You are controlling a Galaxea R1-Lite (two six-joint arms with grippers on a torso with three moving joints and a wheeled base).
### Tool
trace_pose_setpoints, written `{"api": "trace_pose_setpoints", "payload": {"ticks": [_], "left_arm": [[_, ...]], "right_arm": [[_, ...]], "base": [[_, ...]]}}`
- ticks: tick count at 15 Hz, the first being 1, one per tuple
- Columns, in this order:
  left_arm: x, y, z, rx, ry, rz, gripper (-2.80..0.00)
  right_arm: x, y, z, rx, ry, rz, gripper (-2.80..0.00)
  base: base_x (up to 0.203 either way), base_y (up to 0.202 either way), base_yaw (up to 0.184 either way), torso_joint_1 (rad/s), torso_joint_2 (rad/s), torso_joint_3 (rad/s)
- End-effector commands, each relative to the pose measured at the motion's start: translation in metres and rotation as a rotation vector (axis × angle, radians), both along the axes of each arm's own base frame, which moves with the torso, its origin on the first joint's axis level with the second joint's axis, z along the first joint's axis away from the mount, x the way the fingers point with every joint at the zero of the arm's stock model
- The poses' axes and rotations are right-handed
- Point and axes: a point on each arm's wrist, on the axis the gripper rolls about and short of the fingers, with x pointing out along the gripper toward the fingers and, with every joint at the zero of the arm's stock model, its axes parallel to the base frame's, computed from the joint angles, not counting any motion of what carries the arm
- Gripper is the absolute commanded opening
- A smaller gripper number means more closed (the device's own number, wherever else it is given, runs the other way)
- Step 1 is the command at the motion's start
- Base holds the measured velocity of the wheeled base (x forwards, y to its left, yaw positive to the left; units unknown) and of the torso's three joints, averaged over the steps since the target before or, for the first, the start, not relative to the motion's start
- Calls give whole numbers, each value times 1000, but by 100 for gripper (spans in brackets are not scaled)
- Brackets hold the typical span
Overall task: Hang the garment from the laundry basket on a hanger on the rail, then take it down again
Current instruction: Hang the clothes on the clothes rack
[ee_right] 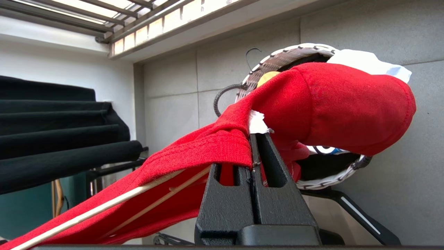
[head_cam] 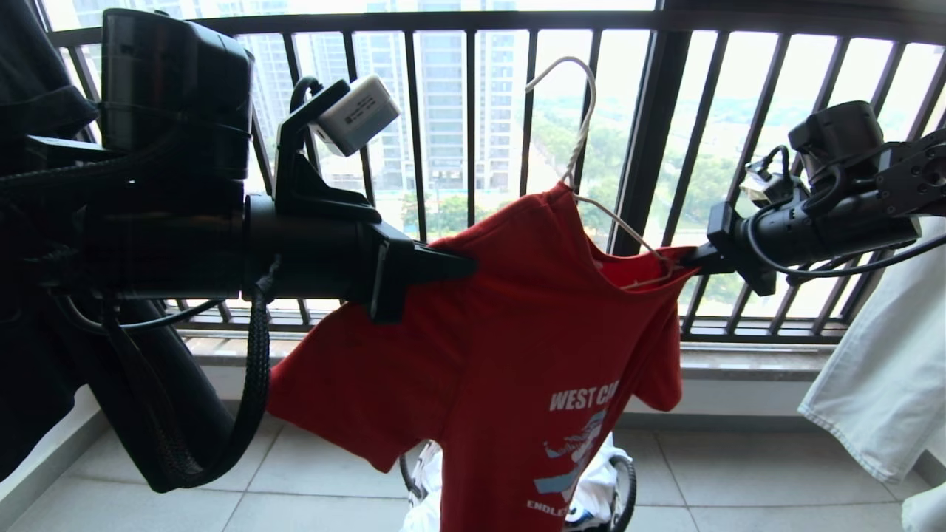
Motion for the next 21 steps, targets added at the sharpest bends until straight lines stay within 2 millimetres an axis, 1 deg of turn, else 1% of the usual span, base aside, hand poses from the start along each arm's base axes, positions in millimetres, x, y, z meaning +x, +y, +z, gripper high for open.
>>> {"api": "trace_pose_setpoints", "payload": {"ticks": [1, 4, 6, 7, 9, 12, 14, 16, 21], "left_arm": [[5, -4, -5, 10, 15, -3, -280], [10, -5, -8, 38, -8, 48, -280], [11, -6, -9, 54, -26, 63, -280], [10, -5, -8, 54, -30, 71, -280], [10, -4, -6, 59, -40, 106, -280], [4, -5, -2, 55, -55, 141, -280], [0, -7, -1, 41, -61, 125, -280], [-3, -11, -2, 31, -37, 109, -280], [6, -22, -14, 60, -9, 103, -280]], "right_arm": [[-1, 0, 8, 0, -11, -3, -280], [-1, 4, 21, -25, -66, 5, -280], [-3, 12, 30, -51, -86, 9, -280], [-3, 19, 38, -73, -109, 16, -280], [-1, 36, 46, -126, -145, 20, -280], [-4, 70, 49, -247, -209, 79, -280], [-4, 89, 51, -302, -295, 125, -280], [-8, 97, 53, -328, -325, 163, -280], [-17, 106, 59, -351, -360, 193, -280]], "base": [[0, 0, 0, 0, 0, 0], [0, 0, 0, 0, 0, 0], [0, 0, 0, 0, 0, 0], [0, 0, 0, 0, 0, 0], [0, 0, 0, 0, 0, 0], [0, 0, 0, 0, 0, 0], [0, 0, 0, 0, 0, 0], [0, 0, 0, 0, 0, 0], [0, 0, 0, 0, 0, 0]]}}
